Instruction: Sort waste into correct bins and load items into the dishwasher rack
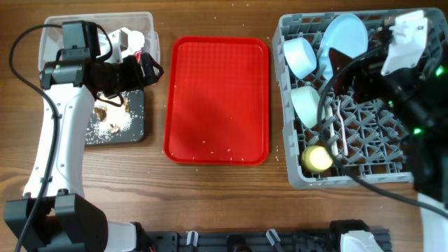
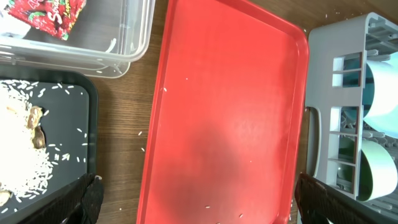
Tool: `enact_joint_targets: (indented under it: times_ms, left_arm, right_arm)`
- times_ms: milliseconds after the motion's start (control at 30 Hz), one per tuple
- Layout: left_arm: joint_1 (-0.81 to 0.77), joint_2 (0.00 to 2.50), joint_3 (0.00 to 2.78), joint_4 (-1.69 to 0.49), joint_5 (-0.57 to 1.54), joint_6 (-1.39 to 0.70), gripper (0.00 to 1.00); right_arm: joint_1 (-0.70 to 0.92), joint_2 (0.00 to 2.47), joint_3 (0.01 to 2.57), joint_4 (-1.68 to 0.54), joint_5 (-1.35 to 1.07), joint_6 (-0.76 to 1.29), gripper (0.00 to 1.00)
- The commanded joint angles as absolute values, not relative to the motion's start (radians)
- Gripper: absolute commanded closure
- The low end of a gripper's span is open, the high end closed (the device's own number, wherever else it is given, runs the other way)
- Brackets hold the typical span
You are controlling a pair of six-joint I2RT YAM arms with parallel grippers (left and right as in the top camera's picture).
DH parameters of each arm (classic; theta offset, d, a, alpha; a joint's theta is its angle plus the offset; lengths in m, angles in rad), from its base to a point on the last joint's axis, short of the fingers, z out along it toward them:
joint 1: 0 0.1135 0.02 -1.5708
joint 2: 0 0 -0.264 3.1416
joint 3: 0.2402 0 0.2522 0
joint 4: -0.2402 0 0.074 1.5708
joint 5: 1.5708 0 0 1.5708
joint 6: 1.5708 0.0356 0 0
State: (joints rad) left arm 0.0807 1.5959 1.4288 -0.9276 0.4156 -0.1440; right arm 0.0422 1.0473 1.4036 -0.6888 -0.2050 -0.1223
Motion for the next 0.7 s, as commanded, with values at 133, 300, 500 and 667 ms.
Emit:
enact_joint_targets:
  times_ms: [133,300,500,667]
  left_arm:
    - [0.083,1.588,1.435,-0.925,0.417,-0.142,0.00]
    - [0.083,1.588,1.435,-0.925,0.417,-0.142,0.00]
    - [0.083,1.588,1.435,-0.926,0.417,-0.142,0.00]
    - [0.083,1.588,1.435,-0.926,0.417,-0.142,0.00]
  right_arm:
    - [0.041,0.607,0.746,-0.194,-0.101,-0.132,0.00]
    - [0.041,0.291,0.395,-0.120,-0.105,-0.112,0.00]
    - [0.041,0.071,0.110,-0.062,-0.105,-0.041,0.00]
    - [0.042,0.002,0.005,0.022,-0.105,-0.017,0.00]
